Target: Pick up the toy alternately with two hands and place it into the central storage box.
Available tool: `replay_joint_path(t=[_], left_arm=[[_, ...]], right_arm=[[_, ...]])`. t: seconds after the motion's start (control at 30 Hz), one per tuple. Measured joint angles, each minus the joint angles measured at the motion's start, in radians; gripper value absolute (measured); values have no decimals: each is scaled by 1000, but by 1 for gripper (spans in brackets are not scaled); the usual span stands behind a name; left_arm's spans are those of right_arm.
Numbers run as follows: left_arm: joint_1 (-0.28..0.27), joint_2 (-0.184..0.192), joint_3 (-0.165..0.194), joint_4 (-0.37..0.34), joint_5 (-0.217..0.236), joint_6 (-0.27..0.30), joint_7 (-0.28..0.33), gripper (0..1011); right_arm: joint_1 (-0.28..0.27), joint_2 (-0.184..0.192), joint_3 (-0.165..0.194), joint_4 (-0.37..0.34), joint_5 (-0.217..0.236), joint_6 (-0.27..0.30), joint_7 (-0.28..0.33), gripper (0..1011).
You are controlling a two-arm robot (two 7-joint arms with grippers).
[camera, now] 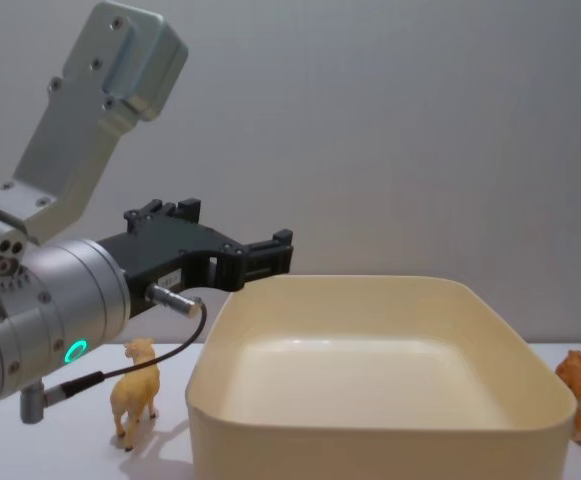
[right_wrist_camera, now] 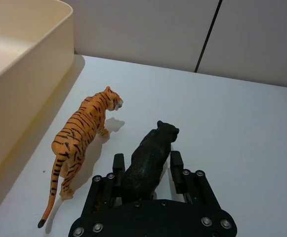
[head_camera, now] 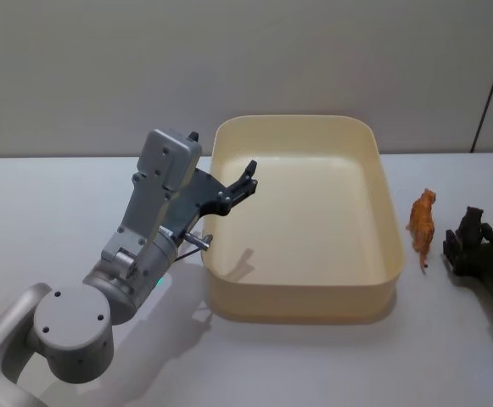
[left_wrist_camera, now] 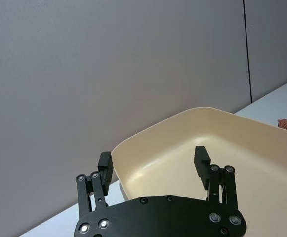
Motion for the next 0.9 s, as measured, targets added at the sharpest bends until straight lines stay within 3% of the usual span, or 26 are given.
replay_joint_path(t=[0.3, 0.6, 0.9], left_arm=[[0, 0, 0, 0, 0, 0, 0, 1002], [0, 0, 0, 0, 0, 0, 0, 1001], [0, 0, 0, 0, 0, 0, 0, 1001]], right_arm=[[-5, 0, 3, -2, -1, -7, -1, 283], [-47, 23, 21, -59, 14, -43, -13, 279], [-109, 68, 54, -178, 41, -81, -12, 279]])
